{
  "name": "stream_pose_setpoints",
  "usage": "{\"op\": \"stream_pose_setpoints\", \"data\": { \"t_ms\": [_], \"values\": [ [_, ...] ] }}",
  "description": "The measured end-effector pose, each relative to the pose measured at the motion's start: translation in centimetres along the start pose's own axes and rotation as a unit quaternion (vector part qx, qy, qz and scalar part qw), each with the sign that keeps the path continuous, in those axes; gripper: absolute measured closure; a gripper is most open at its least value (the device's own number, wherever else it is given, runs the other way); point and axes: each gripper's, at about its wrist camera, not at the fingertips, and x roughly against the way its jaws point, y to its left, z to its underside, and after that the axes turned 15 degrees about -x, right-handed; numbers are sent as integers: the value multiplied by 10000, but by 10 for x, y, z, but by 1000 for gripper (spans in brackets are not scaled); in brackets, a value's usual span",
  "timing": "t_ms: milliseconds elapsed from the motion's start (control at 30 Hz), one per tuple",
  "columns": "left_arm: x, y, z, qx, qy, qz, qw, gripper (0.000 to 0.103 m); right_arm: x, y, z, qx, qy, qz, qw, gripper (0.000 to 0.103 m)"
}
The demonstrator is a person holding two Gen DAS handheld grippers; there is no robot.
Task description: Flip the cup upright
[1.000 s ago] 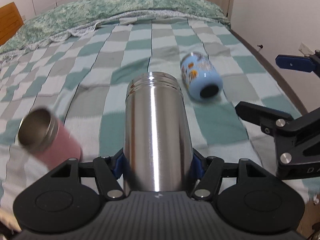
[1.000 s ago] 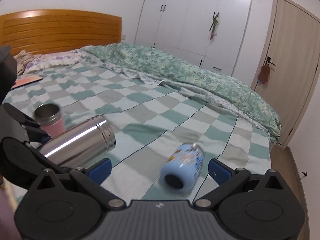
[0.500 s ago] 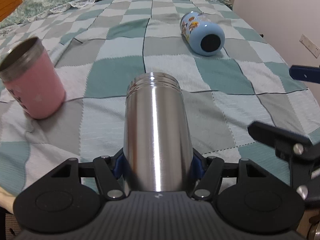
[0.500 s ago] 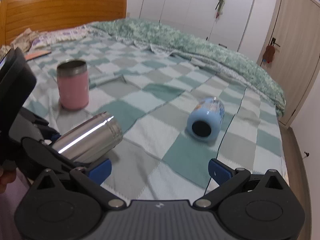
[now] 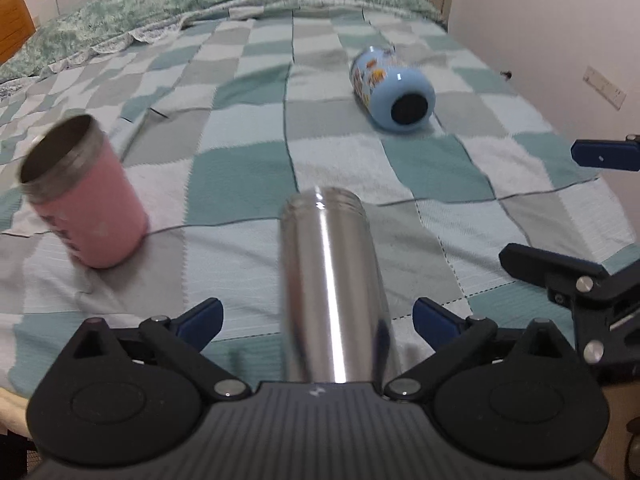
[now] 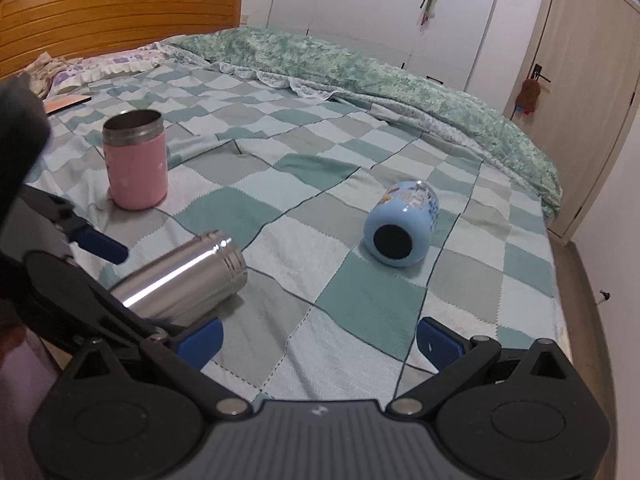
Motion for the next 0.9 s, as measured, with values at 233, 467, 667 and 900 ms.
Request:
{"op": "stream_pose_setpoints", "data": {
  "t_ms": [233,467,667,900],
  "values": [
    [34,48,18,63,-261,-195,9995,0,16,34,-21,75,-37,7,10000,0],
    [34,92,46,-73,-283,-231,9993,0,-8,82,-30,19,254,45,9997,0],
    [24,114,62,-219,-278,-102,9993,0,-37,114,-28,-233,605,136,9978,0],
    [9,130,74,-291,-266,94,9992,0,-67,130,-30,-659,914,442,9926,0]
  ]
}}
